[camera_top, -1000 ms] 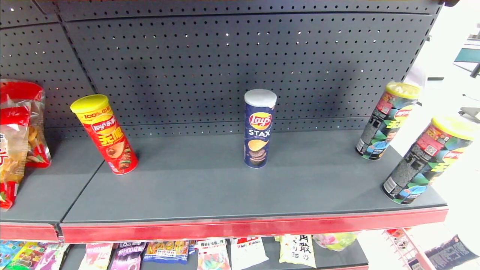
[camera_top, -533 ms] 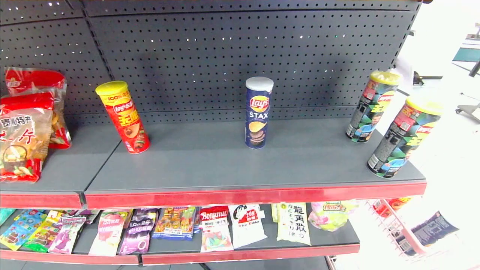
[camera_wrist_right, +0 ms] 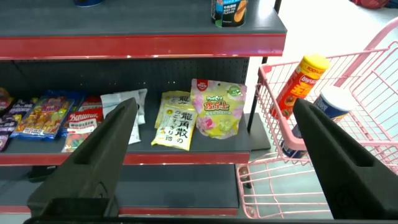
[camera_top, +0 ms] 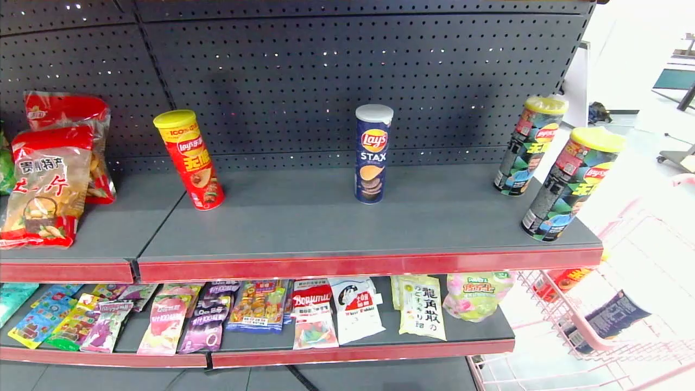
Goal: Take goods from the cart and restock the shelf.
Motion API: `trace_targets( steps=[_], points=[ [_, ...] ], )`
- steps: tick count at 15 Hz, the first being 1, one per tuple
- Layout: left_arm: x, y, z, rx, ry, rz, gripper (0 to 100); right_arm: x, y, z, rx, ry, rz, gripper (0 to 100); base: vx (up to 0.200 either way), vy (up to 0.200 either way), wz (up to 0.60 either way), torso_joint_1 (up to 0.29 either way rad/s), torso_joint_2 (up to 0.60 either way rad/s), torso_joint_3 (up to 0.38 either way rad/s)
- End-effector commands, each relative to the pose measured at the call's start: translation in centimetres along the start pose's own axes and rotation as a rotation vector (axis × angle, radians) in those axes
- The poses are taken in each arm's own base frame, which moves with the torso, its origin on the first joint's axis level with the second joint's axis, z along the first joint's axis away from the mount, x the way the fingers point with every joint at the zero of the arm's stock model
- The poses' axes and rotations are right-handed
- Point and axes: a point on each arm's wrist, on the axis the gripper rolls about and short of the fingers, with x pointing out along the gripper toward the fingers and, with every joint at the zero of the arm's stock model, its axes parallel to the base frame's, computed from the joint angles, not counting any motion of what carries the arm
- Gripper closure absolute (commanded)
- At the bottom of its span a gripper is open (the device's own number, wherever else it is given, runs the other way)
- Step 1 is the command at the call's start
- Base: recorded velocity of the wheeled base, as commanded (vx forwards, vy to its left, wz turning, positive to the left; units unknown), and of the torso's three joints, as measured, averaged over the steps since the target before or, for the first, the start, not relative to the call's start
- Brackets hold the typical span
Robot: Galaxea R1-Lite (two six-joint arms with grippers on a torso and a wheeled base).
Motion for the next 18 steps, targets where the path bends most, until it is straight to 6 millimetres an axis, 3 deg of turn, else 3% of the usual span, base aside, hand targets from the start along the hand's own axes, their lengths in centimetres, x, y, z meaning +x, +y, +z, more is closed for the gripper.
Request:
trace_targets(
  steps=[1,5,18],
  points=[
    [0.01,0.0,-0.01,0.0,0.001,0.0,0,0.0,0.0,0.0,0.0,0.0,0.0,0,0.0,0.0,0.0,0.0,0.0,0.0],
    [0.01,0.0,-0.03,0.0,0.002,0.0,0,0.0,0.0,0.0,-0.002,0.0,0.002,0,0.0,0.0,0.0,0.0,0.0,0.0],
    [0.01,0.0,-0.01,0.0,0.001,-0.001,0,0.0,0.0,0.0,0.0,0.0,0.002,0,0.0,-0.2,0.0,0.005,0.0,0.003]
  ],
)
